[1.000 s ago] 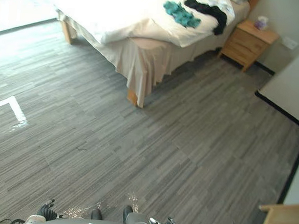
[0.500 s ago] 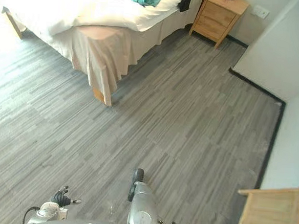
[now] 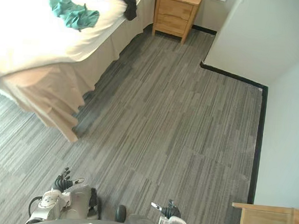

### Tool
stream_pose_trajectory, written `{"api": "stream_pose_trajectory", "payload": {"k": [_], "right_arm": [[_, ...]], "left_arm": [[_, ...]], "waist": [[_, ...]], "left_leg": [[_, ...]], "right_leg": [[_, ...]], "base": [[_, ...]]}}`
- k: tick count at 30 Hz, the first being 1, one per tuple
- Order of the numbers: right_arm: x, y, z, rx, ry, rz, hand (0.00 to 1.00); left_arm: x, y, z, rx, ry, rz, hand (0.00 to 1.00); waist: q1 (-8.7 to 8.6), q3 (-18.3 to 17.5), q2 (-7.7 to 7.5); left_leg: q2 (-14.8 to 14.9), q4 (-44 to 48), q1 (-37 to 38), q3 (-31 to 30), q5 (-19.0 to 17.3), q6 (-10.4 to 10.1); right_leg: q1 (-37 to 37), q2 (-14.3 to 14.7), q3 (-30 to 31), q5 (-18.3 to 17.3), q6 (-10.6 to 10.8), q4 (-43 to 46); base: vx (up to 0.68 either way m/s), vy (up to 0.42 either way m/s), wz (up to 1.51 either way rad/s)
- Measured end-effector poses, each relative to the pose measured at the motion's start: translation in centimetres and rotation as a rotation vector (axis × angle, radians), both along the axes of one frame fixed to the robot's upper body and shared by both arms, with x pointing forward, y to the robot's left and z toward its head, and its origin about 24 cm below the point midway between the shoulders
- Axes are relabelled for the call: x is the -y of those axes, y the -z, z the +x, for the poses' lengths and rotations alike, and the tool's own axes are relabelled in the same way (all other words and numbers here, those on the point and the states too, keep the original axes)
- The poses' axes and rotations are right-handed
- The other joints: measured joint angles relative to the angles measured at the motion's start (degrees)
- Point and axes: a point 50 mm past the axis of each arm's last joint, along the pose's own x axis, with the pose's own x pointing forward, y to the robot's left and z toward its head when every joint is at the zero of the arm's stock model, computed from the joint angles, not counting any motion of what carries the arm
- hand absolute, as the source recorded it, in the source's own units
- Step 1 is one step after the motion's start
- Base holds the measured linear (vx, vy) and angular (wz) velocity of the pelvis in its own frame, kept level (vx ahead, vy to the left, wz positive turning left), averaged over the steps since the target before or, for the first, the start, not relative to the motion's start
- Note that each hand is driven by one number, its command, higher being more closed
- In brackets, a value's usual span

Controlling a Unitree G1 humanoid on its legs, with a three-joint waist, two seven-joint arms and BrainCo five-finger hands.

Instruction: Tidy the bed and pick cloth on bed and put in laundry

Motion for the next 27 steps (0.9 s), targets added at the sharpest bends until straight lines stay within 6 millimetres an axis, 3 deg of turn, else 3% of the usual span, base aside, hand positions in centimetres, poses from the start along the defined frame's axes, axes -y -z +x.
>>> {"api": "stream_pose_trajectory", "payload": {"k": [1,2,3,4,5,6,7,9,11,12,14,16,17,19,21,22,24,26,27], "right_arm": [[-0.1,-0.1,0.0,0.006,-0.007,-0.001,0.00],[0.0,0.0,-0.2,0.000,-0.006,-0.003,0.00],[0.0,0.2,-0.8,-0.014,0.000,-0.001,0.00],[-0.3,0.4,-1.2,-0.023,0.017,0.009,0.00],[-1.2,0.6,-1.5,-0.030,0.026,0.036,0.00],[-1.5,0.9,-2.3,-0.053,0.033,0.045,0.00],[-1.3,0.9,-2.4,-0.053,0.046,0.041,0.00],[-1.0,0.9,-2.5,-0.054,0.048,0.032,0.00],[-0.7,0.9,-3.2,-0.057,0.062,0.023,0.00],[-0.2,0.9,-3.5,-0.062,0.074,0.016,0.00],[0.1,0.9,-3.8,-0.064,0.113,0.018,0.00],[0.1,0.9,-3.8,-0.067,0.113,0.020,0.00],[0.0,1.0,-3.8,-0.078,0.113,0.025,0.00],[-0.2,1.1,-3.7,-0.088,0.117,0.035,0.00],[-0.7,1.3,-3.7,-0.091,0.117,0.051,0.00],[0.1,1.1,-3.5,-0.088,0.123,0.032,0.00],[1.1,0.7,-2.9,-0.067,0.129,0.009,0.00],[1.2,0.6,-2.6,-0.055,0.128,0.006,0.00],[0.7,0.7,-2.6,-0.053,0.127,0.017,0.00]], "left_arm": [[0.1,0.2,-0.2,-0.017,0.005,-0.001,0.00],[0.1,0.3,-0.4,-0.023,0.005,-0.001,0.00],[0.2,0.7,-1.3,-0.049,-0.001,-0.005,0.00],[0.1,0.9,-1.8,-0.068,-0.004,-0.009,0.00],[-0.5,0.7,-1.4,-0.063,-0.005,0.004,0.00],[-0.7,0.6,-1.2,-0.054,-0.013,0.008,0.00],[-0.7,0.7,-1.4,-0.068,-0.008,0.010,0.00],[-0.9,1.4,-2.4,-0.131,-0.007,0.013,0.00],[-0.7,2.0,-3.4,-0.182,0.007,0.014,0.00],[-0.7,2.1,-3.7,-0.197,0.007,0.016,0.00],[-0.9,2.2,-4.2,-0.209,0.000,0.022,0.00],[-1.1,2.3,-4.7,-0.219,-0.015,0.023,0.00],[-1.3,2.2,-4.5,-0.208,-0.030,0.022,0.00],[-1.5,2.1,-4.2,-0.196,-0.048,0.019,0.00],[-2.0,2.1,-4.2,-0.195,-0.070,0.024,0.00],[-1.6,2.3,-4.8,-0.211,-0.096,0.003,0.00],[-0.5,2.6,-5.3,-0.218,-0.120,-0.039,0.00],[-0.3,2.7,-5.5,-0.218,-0.150,-0.063,0.00],[-0.5,2.6,-5.4,-0.205,-0.173,-0.064,0.00]], "waist": [[0.04,-0.3,0.46],[0.06,-0.8,0.39],[0.42,-2.1,1.03],[0.15,-3.3,0.56],[-0.52,-3.7,-2.13],[-0.74,-3.8,-3.01],[-0.64,-3.7,-3.37],[-1.14,-3.5,-2.91],[-1.95,-3.9,-1.69],[-1.86,-4.1,-1.54],[-1.88,-3.7,-0.92],[-2.33,-3.7,-0.94],[-2.04,-3.8,-1.31],[-1.49,-3.6,-2.01],[-1.63,-3.9,-3.87],[-1.36,-3.7,-2.10],[-1.89,-3.5,0.97],[-2.41,-3.6,2.43],[-1.98,-2.9,1.44]], "left_leg": [[-0.4,-5.5,0.2,9.9,3.5,4.4],[-0.9,-8.1,0.8,15.3,5.4,8.0],[-2.3,-13.0,2.8,24.5,8.8,15.1],[-4.9,-17.2,4.8,26.7,4.7,16.3],[-7.0,-18.0,5.1,24.8,3.9,15.3],[-8.4,-19.8,6.1,19.9,4.2,15.1],[-9.0,-19.2,8.4,15.7,3.3,14.7],[-9.9,-18.6,14.6,8.9,1.4,12.5],[-10.1,-19.5,20.2,2.5,0.9,11.0],[-10.1,-20.5,23.1,-1.9,1.2,10.1],[-9.6,-22.8,26.7,-8.3,2.1,8.7],[-8.3,-24.6,28.3,-14.7,2.4,6.2],[-7.6,-24.8,28.4,-18.7,2.0,4.7],[-6.4,-24.6,28.2,-25.3,-0.1,2.0],[-6.4,-24.3,28.5,-27.9,-1.2,-0.8],[-3.6,-25.2,29.7,-28.1,-1.0,-2.7],[0.2,-27.8,31.6,-26.4,0.0,-4.8],[3.1,-26.8,33.3,-24.6,0.9,-6.8],[3.7,-19.5,31.5,-24.0,0.1,-8.1]], "right_leg": [[2.0,0.5,-0.3,-1.9,0.6,0.0],[2.9,0.9,-0.8,-2.7,1.0,0.0],[4.9,2.9,-2.1,-4.0,2.7,0.3],[5.4,4.1,-4.0,-5.3,3.5,2.3],[4.3,2.9,-6.3,-6.6,2.9,5.2],[0.0,2.1,-9.9,-7.3,4.1,16.8],[-4.7,-0.5,-12.9,-6.6,7.8,32.9],[-9.8,-4.4,-10.6,-6.2,9.9,53.5],[-14.5,-9.9,-9.3,-7.1,10.1,61.9],[-17.6,-14.2,-8.2,-7.8,9.8,62.4],[-21.7,-17.4,-3.5,-8.5,10.1,58.0],[-22.6,-17.6,1.8,-8.1,10.7,45.1],[-22.4,-17.5,5.2,-6.9,11.9,34.5],[-22.3,-17.4,9.7,-2.3,12.6,17.8],[-21.2,-17.6,9.5,5.0,15.2,14.3],[-21.2,-15.9,7.7,6.7,14.0,16.0],[-20.5,-13.0,5.4,5.0,12.6,18.2],[-17.1,-10.4,3.0,3.2,10.1,17.7],[-14.4,-9.9,2.4,2.4,9.4,16.6]], "base": [[0.55,-0.023,-0.16],[0.63,0.010,0.08],[0.55,0.032,0.33],[0.70,0.037,0.82],[0.68,0.038,1.59],[0.81,0.057,2.05],[0.66,0.059,1.88],[0.66,0.030,1.76],[0.61,-0.040,1.94],[0.45,-0.097,1.65],[0.51,-0.232,1.87],[0.44,-0.373,1.88],[0.37,-0.515,1.60],[0.35,-0.594,1.54],[0.24,-0.445,0.96],[0.34,-0.487,0.56],[0.37,-0.450,0.38],[0.29,-0.322,0.35],[0.25,-0.293,0.28]]}}
